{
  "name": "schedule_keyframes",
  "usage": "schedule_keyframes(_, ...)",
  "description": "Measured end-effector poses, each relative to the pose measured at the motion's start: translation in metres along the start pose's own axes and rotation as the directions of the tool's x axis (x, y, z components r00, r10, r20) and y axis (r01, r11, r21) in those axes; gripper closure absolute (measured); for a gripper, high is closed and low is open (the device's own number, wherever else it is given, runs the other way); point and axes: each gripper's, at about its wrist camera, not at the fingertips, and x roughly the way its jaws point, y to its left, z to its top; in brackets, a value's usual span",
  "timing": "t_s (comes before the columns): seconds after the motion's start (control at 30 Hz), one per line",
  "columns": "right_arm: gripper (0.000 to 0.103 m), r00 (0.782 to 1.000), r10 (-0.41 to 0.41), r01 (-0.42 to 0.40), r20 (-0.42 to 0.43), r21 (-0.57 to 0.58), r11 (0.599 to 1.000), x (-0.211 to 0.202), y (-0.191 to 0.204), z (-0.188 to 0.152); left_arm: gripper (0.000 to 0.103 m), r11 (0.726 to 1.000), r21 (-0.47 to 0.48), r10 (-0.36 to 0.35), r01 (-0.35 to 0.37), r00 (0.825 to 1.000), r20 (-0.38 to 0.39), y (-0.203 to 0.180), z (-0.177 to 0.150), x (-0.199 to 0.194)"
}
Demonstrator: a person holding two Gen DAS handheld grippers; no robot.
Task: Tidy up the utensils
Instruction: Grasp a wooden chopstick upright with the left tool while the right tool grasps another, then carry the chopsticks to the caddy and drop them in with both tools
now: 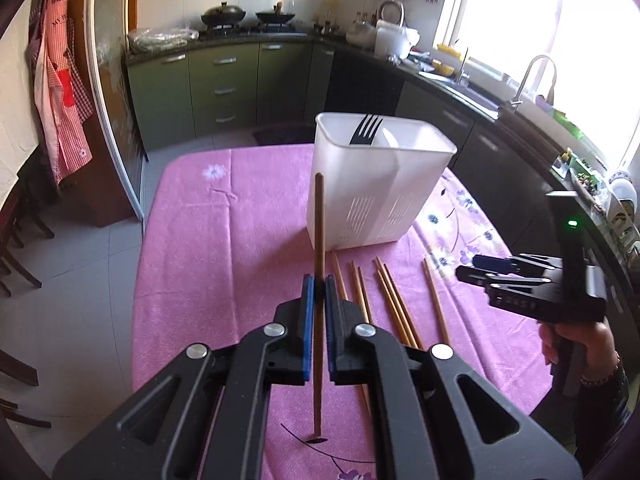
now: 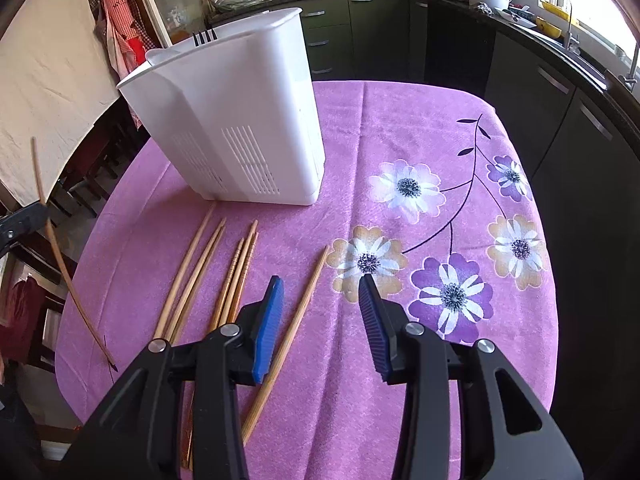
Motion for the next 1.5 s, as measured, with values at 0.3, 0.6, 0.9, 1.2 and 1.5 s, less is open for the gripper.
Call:
schedule_keyframes(0.3,0.064,0.983,0.033,-0.028,-0.18,0.029,0.999,0.038,0.004,0.01,0.098,0.999,0.041,0.014,-0.018,0.996,0.089,-0.003,-0.027,-0.043)
schedule_keyframes(0.6,0.07,0.952,-0.023,0.036,-0.306,0.038,0.999,0.064,0.018,0.017,0.097,0.998,0.062,0.011,-0.018,0.994,0.106,0.003,-0.037,-0.057)
schedule_keyframes(0.9,0.095,0.947,-0.078,0.085,-0.311,0.009,0.996,0.069,0.035,0.007,0.097,0.996,0.086,0.004,-0.013,0.994,0.106,0.0,-0.038,-0.06)
schedule_keyframes(1.2,0.097,0.998,0.01,-0.01,-0.056,0.005,1.0,-0.022,0.028,0.008,0.097,0.995,0.098,0.009,-0.019,0.995,0.101,-0.002,-0.038,-0.062)
schedule_keyframes(1.5,0.097,0.967,0.035,-0.012,0.252,-0.093,0.996,-0.134,0.036,-0.031,0.097,0.993,0.112,0.012,-0.024,0.994,0.104,-0.007,-0.041,-0.065)
